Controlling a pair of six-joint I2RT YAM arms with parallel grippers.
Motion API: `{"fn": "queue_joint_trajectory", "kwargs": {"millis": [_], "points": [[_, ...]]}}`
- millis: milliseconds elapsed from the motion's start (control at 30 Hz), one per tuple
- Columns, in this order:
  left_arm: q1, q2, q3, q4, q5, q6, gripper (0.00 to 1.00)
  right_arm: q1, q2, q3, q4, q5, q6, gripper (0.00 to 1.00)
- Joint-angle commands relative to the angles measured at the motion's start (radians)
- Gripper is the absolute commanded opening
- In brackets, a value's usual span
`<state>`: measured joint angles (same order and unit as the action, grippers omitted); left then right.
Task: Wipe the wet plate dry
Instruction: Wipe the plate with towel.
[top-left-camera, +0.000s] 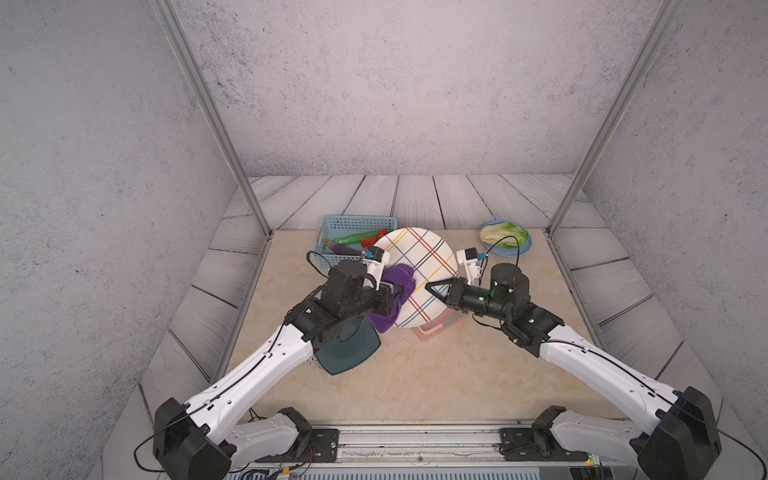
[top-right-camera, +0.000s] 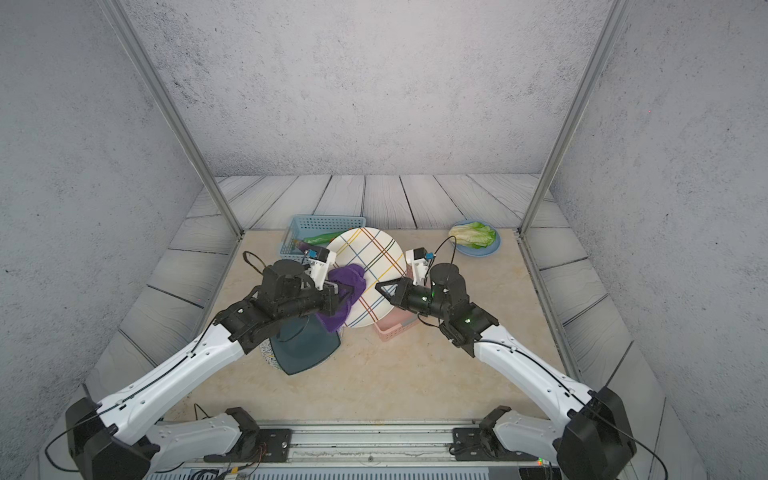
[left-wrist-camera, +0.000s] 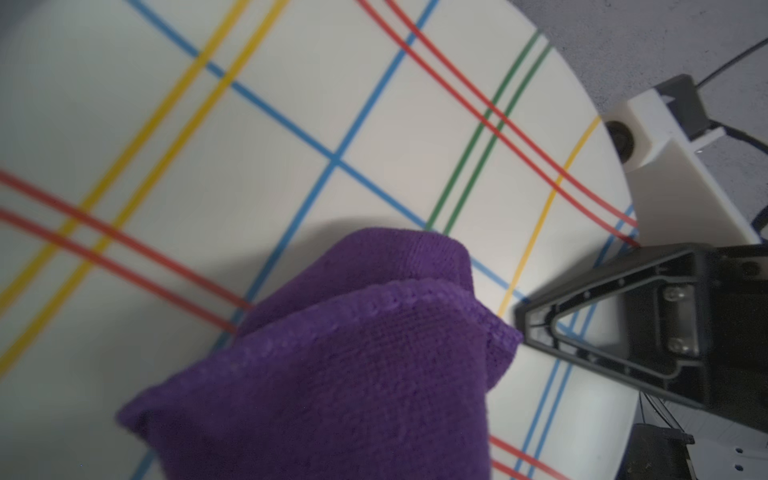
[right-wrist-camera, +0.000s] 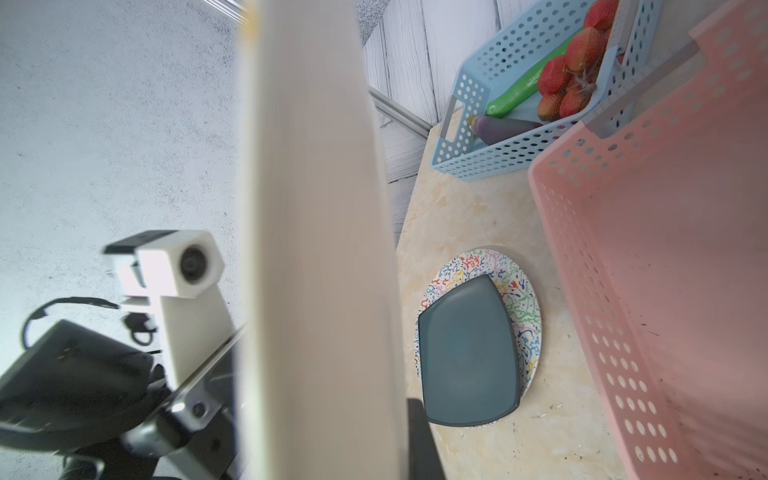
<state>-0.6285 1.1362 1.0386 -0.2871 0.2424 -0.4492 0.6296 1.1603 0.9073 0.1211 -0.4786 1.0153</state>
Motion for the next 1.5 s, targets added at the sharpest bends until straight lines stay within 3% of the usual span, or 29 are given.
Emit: {"fn": "queue_joint_trajectory", "kwargs": {"millis": [0, 167, 300, 400, 533, 633, 700, 767, 833, 900, 1067, 1233, 1267, 1333, 1467], "points": [[0.061, 0.022, 0.018, -0.150, -0.012, 0.003, 0.00, 0.081, -0.056, 0.113, 0.241, -0.164, -0.082, 0.00], [0.020, 0.122, 0.188, -0.155, 0.078, 0.096, 0.00, 0.195, -0.066, 0.039, 0.224, -0.124, -0.168, 0.00], [-0.118, 0.194, 0.221, -0.158, 0.012, 0.152, 0.00, 0.203, -0.066, 0.043, 0.240, -0.107, -0.185, 0.00], [-0.141, 0.209, 0.175, -0.156, -0.034, 0.097, 0.00, 0.180, -0.095, 0.087, 0.187, -0.029, -0.207, 0.00], [-0.064, 0.112, 0.044, -0.113, -0.049, -0.035, 0.00, 0.063, -0.134, 0.122, 0.183, -0.034, -0.120, 0.00], [0.083, 0.025, -0.024, -0.034, 0.022, -0.126, 0.00, 0.021, -0.156, 0.097, 0.246, -0.081, -0.081, 0.00], [0.155, 0.011, 0.003, -0.054, 0.047, -0.124, 0.00, 0.030, -0.155, 0.103, 0.199, -0.144, -0.117, 0.00], [0.170, 0.037, 0.090, -0.103, 0.051, -0.071, 0.00, 0.073, -0.148, 0.083, 0.175, -0.164, -0.139, 0.00], [0.167, 0.084, 0.172, -0.128, 0.124, -0.014, 0.00, 0.134, -0.147, 0.042, 0.175, -0.143, -0.171, 0.00], [0.135, 0.141, 0.245, -0.141, 0.173, 0.023, 0.00, 0.172, -0.130, 0.027, 0.180, -0.150, -0.185, 0.00], [-0.043, 0.229, 0.368, -0.242, 0.039, 0.171, 0.00, 0.183, -0.096, 0.028, 0.232, -0.120, -0.173, 0.00], [-0.053, 0.193, 0.313, -0.247, -0.028, 0.148, 0.00, 0.095, -0.109, 0.100, 0.188, -0.102, -0.156, 0.00], [-0.031, 0.168, 0.298, -0.238, -0.012, 0.120, 0.00, 0.063, -0.116, 0.102, 0.202, -0.106, -0.131, 0.00], [0.065, 0.108, 0.252, -0.188, 0.129, 0.027, 0.00, -0.017, -0.139, 0.083, 0.269, -0.123, -0.041, 0.00], [0.302, -0.015, 0.124, 0.121, 0.472, -0.343, 0.00, -0.166, -0.187, 0.011, 0.447, -0.178, 0.138, 0.00]]}}
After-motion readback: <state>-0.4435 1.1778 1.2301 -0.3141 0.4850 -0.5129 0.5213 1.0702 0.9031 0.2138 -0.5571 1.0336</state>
